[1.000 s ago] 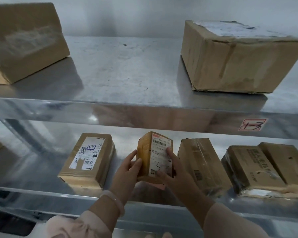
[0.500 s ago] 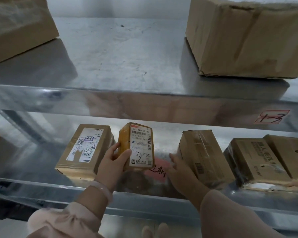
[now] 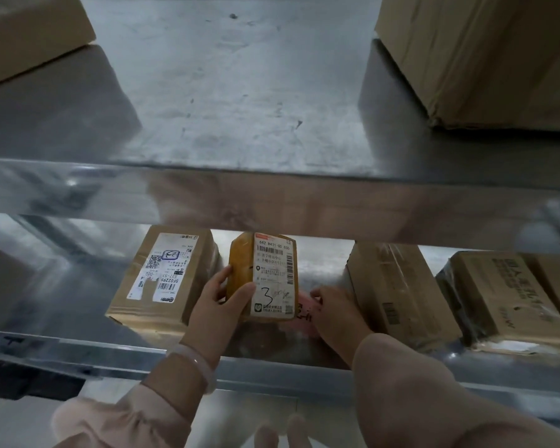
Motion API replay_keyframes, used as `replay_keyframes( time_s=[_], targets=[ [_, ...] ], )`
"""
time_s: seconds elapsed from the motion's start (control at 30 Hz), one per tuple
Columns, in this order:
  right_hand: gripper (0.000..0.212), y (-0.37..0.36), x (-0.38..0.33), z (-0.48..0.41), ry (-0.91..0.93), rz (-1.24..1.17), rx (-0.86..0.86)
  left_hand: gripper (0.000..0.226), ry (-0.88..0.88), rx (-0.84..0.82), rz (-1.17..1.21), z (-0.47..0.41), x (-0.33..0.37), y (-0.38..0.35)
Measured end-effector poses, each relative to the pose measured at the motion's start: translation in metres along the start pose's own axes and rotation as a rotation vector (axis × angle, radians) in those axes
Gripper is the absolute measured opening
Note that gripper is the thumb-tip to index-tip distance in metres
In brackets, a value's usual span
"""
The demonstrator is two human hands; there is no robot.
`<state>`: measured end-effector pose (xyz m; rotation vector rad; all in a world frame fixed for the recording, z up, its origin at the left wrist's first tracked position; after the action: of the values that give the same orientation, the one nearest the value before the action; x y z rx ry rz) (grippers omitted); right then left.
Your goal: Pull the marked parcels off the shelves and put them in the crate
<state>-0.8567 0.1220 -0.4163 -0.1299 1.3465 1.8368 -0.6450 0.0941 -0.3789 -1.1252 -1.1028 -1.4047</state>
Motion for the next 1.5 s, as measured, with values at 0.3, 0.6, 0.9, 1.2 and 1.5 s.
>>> replay_keyframes(
  time_s=[0.3,0.6,0.9,1.2,1.5],
  targets=[
    [0.013,0.007,0.012,0.006,-0.067,-0.278,0.033,0.062,-0.008,0.026,-0.047,-0.003,-0.005,0.013],
    [0.019,0.036,0.010,0.030,0.028,-0.489,0.260,0.061,-0.030,0.055,-0.060,-0.003,-0.001,0.017],
    [0.006,0.063,-0.019,0.048,0.106,-0.728,0.077,0.060,0.046,-0.015,0.088,0.008,-0.004,0.003],
    [0.008,0.062,-0.035,0.057,0.213,-0.580,-0.034,0.044,0.059,-0.137,0.203,0.017,-0.003,-0.010],
    [0.013,0.060,-0.043,0.061,0.262,-0.490,-0.022,0.042,0.033,-0.140,0.189,0.021,-0.005,-0.015]
  ],
)
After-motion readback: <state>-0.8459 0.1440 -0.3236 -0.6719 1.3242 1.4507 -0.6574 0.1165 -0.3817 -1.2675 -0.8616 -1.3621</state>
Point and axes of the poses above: each hand's wrist, its own z-axis away from the middle knuckle, its own y-axis out of the back of the hand, x = y × z, the point moved 5 cm from there along -z, towards the middle knuckle, and after that the axes turned 10 degrees about -y, right-handed, at the moved point
